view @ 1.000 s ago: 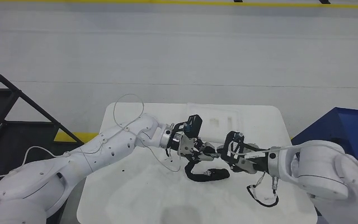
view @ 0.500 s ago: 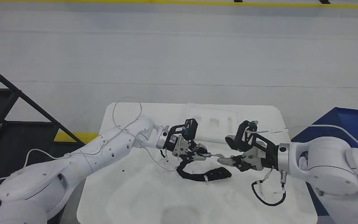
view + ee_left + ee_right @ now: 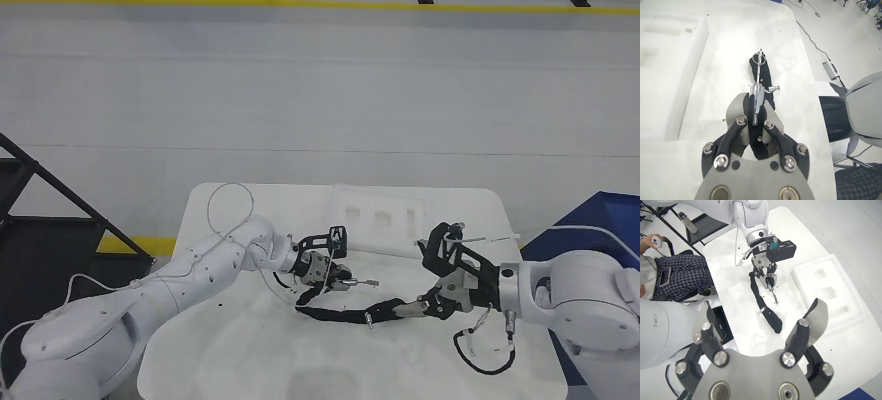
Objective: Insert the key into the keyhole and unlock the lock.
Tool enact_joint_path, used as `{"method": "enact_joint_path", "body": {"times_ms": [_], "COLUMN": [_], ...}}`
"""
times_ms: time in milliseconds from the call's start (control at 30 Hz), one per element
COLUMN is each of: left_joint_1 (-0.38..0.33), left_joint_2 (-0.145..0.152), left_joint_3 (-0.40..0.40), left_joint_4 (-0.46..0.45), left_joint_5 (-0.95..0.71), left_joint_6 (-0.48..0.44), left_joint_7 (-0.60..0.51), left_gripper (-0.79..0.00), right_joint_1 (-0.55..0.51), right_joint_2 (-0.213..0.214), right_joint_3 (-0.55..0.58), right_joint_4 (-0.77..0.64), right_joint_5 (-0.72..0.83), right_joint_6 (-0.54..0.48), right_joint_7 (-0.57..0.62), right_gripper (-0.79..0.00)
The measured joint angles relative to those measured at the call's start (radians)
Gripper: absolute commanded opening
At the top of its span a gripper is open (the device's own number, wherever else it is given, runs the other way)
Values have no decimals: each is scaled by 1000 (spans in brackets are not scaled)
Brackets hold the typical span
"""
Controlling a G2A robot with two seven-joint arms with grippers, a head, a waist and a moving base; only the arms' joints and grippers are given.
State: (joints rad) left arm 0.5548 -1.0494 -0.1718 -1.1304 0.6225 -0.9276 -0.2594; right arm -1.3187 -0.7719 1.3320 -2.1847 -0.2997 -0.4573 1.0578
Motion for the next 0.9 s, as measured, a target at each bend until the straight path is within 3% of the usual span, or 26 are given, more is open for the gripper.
{"method": "enact_joint_path", "body": {"times_ms": [233,467,667,900], "left_joint_1": [-15,-54,-110,-185], "left_joint_2": [-42,-52,-14,60], "left_joint_3": [-9,-75,-155,-249], "left_joint_4": [51,64,0,-20], "left_joint_5": [17,60,110,227], "left_joint_6": [-8,-77,-85,-85], "left_joint_7": [-70,5,139,334], "left_gripper": [0,0,0,0], "right_joint_1": [25,123,259,479], "right_joint_2": [-3,-14,-21,-14], "right_joint_3": [-36,-107,-129,-232], "right_joint_4": [78,207,311,462], "right_joint_5": [3,14,63,141], "right_joint_6": [-88,-211,-328,-366], "right_joint_7": [-15,-21,-28,-61], "right_gripper": [0,0,0,0]}}
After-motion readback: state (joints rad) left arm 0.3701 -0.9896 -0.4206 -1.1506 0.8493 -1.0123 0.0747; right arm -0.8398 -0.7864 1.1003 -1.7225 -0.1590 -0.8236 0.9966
